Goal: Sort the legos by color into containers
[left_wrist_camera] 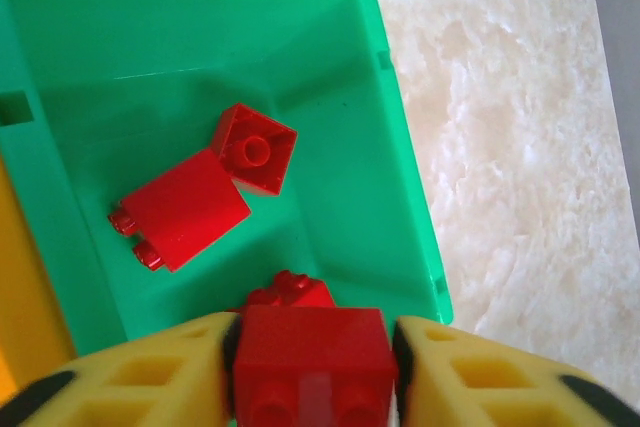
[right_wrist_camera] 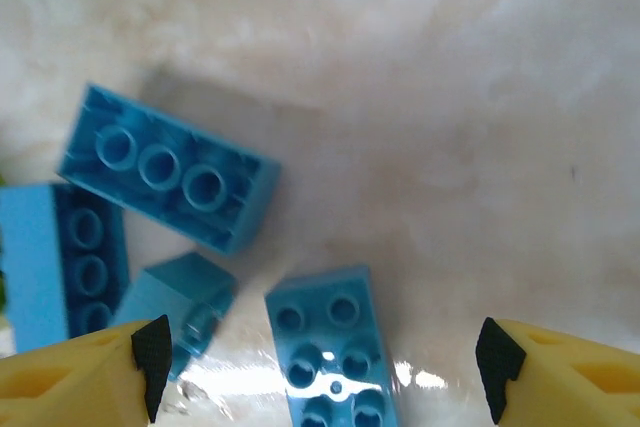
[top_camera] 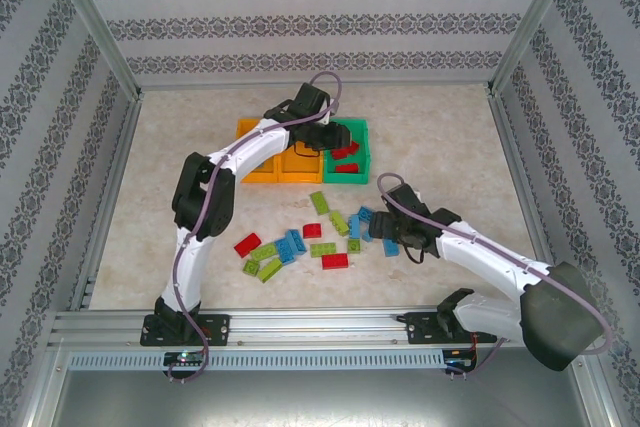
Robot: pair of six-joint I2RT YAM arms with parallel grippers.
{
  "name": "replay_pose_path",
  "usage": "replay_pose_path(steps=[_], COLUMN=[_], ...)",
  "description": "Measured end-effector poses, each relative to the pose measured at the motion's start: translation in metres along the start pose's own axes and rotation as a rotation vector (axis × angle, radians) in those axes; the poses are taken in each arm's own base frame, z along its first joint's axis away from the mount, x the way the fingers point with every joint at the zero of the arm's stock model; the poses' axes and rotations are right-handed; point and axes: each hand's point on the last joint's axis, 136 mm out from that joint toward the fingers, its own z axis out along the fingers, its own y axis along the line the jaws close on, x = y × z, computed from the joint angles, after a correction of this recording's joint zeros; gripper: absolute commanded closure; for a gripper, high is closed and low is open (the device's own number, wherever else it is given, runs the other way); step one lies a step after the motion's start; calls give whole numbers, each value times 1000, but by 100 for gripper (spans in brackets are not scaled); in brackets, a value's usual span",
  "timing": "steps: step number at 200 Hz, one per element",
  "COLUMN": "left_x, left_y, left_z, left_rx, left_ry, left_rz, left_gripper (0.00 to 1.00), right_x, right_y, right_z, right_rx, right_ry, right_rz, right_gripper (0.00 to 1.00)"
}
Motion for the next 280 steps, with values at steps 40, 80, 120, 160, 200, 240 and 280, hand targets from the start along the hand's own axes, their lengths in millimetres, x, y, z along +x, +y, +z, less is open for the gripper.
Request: replay_pose_path(steps=[40, 80, 120, 160, 200, 240, 280], left_x=[0, -1, 13, 13, 21, 47, 60], left_y=[-3, -14, -9, -17, -11, 23, 63], left_z=[2, -4, -24, -60, -85, -104, -133], left_rx=[13, 28, -5, -16, -52, -132, -240], left_ry=[4, -9, -10, -67, -110, -131, -176], left_rz=[-10, 6, 5, 35, 50, 25, -5], left_gripper=[3, 0, 1, 1, 1, 1, 1], right_x=[18, 25, 31, 38, 38, 34, 9], right_y=[1, -3, -8, -14, -12, 5, 42], right_z=[2, 8, 15, 22, 24, 16, -7], right_rx=[14, 46, 81, 118, 137, 143, 49], right_ry=[45, 74, 102, 134, 141, 113, 13], right_rz=[-4, 0, -4, -19, -47, -140, -194], right_gripper=[18, 20, 28, 40, 61, 73, 76])
